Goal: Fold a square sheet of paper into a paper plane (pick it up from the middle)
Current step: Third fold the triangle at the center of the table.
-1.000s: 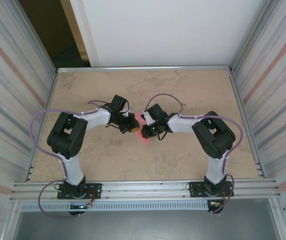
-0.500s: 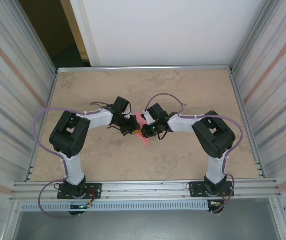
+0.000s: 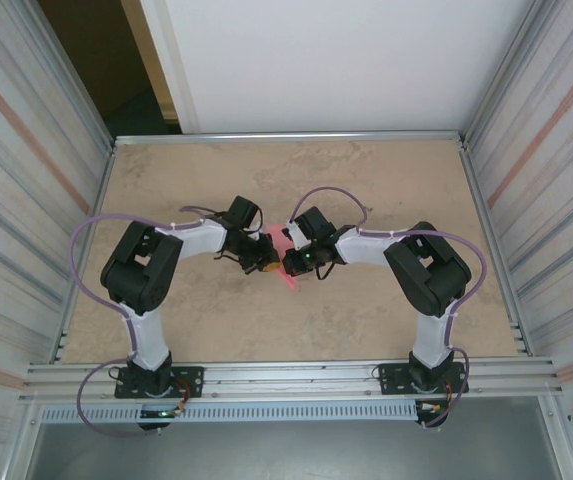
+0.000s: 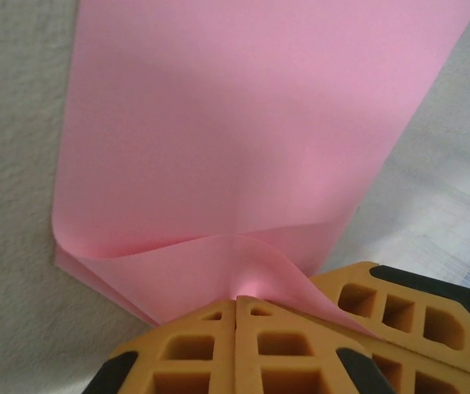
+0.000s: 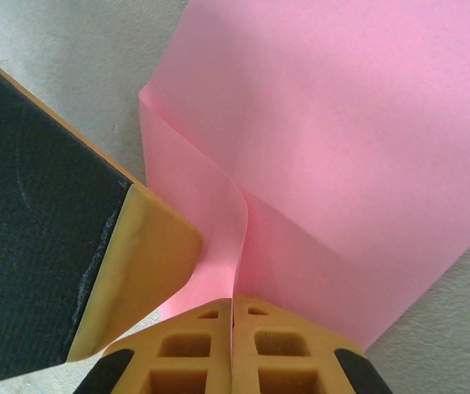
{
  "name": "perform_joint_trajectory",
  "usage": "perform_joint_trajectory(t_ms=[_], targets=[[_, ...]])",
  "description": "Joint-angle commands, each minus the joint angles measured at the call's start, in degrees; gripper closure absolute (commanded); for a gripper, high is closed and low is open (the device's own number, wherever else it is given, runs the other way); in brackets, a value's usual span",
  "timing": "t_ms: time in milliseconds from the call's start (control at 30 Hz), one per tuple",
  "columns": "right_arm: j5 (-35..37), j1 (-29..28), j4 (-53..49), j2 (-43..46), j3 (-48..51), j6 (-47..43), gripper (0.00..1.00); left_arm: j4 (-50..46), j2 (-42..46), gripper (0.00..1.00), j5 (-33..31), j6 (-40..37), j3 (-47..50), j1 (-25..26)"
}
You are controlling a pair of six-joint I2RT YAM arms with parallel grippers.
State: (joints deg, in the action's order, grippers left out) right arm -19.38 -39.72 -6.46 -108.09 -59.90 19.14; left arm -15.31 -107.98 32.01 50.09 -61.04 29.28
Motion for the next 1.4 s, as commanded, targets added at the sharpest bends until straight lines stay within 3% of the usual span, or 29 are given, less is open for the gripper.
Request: perform_joint_trajectory(t_ms=[0, 500, 933, 1167, 1367], targets=[[1.34, 0.39, -2.33, -2.17, -0.1, 1.34, 0.95, -2.03, -0.29, 0.95, -1.16, 0.89, 0.81, 0.34], [1.21, 0.62, -2.68, -0.97, -0.43, 2.49, 0.88, -2.54, -1.71, 0.95, -2.32, 0.8, 1.34, 0.39], [3.73, 4.3, -4.88, 10.13, 2.51, 6.6, 0.59, -2.82, -3.28, 0.95, -4.06, 0.87, 2.17, 0.34], [-1.1, 2.93, -5.14, 13.0, 4.08, 7.79, 0.71, -2.49, -3.04, 0.95, -4.54, 1.15, 2.23, 0.34], [-4.8, -0.14, -4.31, 9.14, 3.2, 8.45, 0.87, -2.36, -3.08, 0.95, -4.46, 1.15, 2.11, 0.34]])
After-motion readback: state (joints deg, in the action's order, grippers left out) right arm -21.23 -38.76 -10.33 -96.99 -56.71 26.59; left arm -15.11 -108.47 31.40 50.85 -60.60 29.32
